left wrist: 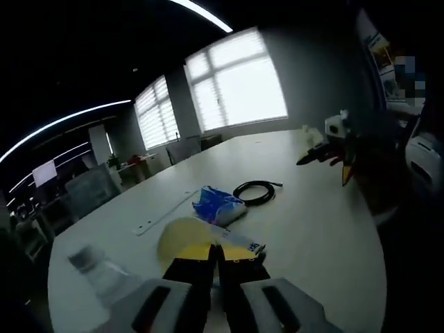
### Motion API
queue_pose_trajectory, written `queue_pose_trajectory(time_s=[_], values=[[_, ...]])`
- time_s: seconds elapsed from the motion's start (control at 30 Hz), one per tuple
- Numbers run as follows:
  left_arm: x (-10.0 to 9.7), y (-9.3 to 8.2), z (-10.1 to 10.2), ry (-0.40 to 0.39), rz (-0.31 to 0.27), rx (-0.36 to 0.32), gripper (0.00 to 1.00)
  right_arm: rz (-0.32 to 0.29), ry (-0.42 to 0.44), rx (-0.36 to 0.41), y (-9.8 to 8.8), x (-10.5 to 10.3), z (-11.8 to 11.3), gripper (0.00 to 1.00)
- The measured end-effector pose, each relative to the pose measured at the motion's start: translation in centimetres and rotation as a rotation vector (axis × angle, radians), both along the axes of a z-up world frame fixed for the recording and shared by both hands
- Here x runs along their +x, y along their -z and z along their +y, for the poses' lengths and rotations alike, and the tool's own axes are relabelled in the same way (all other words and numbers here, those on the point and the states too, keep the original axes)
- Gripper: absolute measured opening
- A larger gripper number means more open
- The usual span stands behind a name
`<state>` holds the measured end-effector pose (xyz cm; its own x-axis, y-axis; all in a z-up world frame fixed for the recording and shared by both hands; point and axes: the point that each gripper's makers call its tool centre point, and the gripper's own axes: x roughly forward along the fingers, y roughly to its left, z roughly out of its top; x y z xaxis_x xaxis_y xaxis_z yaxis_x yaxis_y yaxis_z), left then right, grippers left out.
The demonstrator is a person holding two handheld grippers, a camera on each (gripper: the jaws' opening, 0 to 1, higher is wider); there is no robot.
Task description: Arrange the tabletop items into an orderly group along one side of the table until the central work area is clear of visible clutter.
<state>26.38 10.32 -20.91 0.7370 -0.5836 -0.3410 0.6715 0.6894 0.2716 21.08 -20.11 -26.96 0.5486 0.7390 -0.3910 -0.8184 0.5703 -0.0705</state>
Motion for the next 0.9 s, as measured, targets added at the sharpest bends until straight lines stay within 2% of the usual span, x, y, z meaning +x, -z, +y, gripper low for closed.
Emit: queue_pose_trajectory(time_s=[0.2, 0.23, 0.3, 0.37, 0.7, 0.9], values=[[0.2, 0.5, 0.8, -0.025, 0.004, 0.052, 0.00, -0.002, 0.006, 0.004, 0.0, 0.1, -0.3, 0.99], [0.3, 0.7, 1.1, -0.034, 0.004, 0.084, 0.00, -0.001, 0.006, 0.005, 0.0, 0.1, -0.3, 0.99], [0.3, 0.8, 1.1, -0.037, 0.009, 0.104, 0.00, 0.000, 0.007, 0.005, 0.1, 0.1, -0.4, 0.99], [0.3, 1.2, 1.3, -0.041, 0.014, 0.169, 0.00, 0.002, 0.008, 0.005, 0.3, 0.1, -0.4, 0.99], [0.3, 2.0, 0.9, -0.053, 0.030, 0.271, 0.00, 0.006, 0.008, 0.010, 0.5, 0.0, -0.7, 0.98], [0.5, 1.5, 0.9, -0.081, 0.027, 0.293, 0.00, 0.014, 0.013, 0.015, 0.9, 0.1, -1.0, 0.98]])
